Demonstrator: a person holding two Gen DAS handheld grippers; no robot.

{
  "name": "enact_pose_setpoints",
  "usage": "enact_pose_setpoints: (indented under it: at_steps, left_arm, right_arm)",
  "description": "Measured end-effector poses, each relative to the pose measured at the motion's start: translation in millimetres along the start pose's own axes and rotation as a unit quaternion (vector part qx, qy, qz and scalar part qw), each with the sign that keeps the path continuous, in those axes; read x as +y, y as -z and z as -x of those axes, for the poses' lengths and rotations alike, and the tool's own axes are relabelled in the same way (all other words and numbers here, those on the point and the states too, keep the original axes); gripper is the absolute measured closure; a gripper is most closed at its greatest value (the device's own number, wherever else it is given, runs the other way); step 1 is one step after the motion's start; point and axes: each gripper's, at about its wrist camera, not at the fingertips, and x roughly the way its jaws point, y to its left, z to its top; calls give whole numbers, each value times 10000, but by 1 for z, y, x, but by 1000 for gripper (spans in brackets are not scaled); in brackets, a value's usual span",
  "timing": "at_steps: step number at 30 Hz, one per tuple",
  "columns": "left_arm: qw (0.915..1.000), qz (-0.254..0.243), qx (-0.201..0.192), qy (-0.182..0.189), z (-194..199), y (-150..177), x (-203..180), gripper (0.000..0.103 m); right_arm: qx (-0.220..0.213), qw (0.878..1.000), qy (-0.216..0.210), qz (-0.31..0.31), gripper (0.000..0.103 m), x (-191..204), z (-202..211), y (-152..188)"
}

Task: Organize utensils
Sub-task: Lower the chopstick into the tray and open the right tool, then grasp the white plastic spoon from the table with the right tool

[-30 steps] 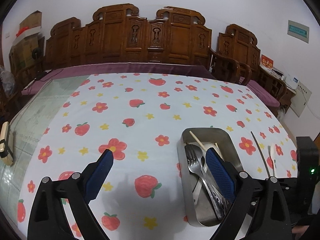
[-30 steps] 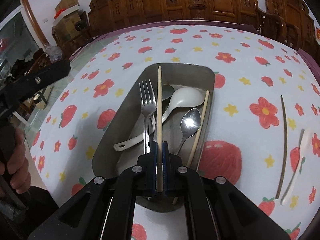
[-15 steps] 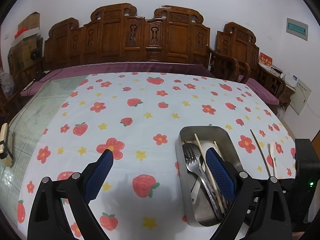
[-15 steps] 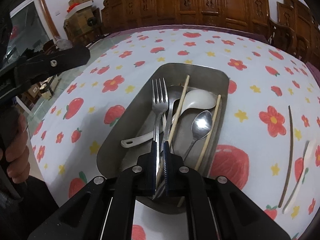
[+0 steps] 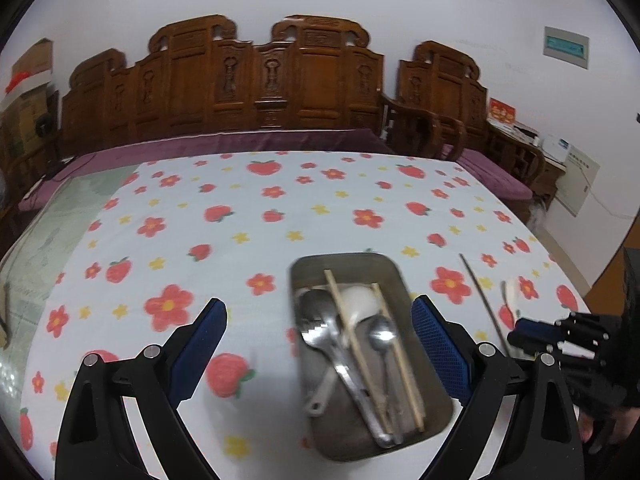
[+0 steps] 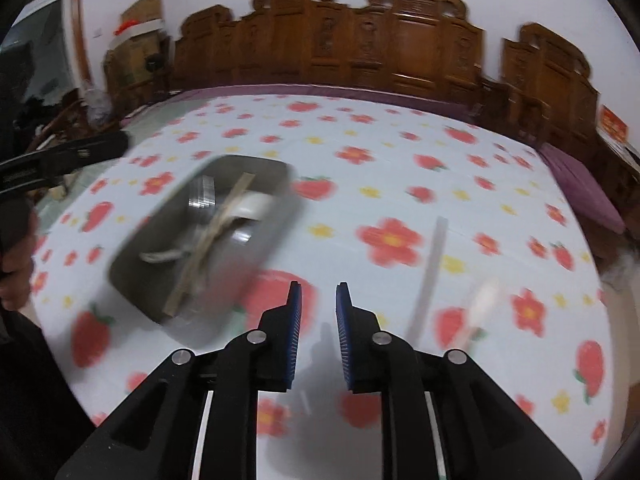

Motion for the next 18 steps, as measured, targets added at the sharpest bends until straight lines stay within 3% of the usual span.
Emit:
enact_pose_setpoints:
  at_steps: [4,8,14,18]
  left_arm:
    - [9998,-96,24,160,-4,3,-22,13]
    - [9994,-246,47,251,-8,7,-41,13]
    - [9983,-371,103,434,-12,14,-68,13]
    - [9973,-525,152,500,-16,21,-85,13]
  right_arm:
    - [114,9988,423,-234,83,-40,-3,14]
    - [342,9955,666,-577,72,-68,-16,27]
    - [651,9906,782,-916,72,-83,-42,34]
    - [919,9878,951,-826,72,-82,-58,34]
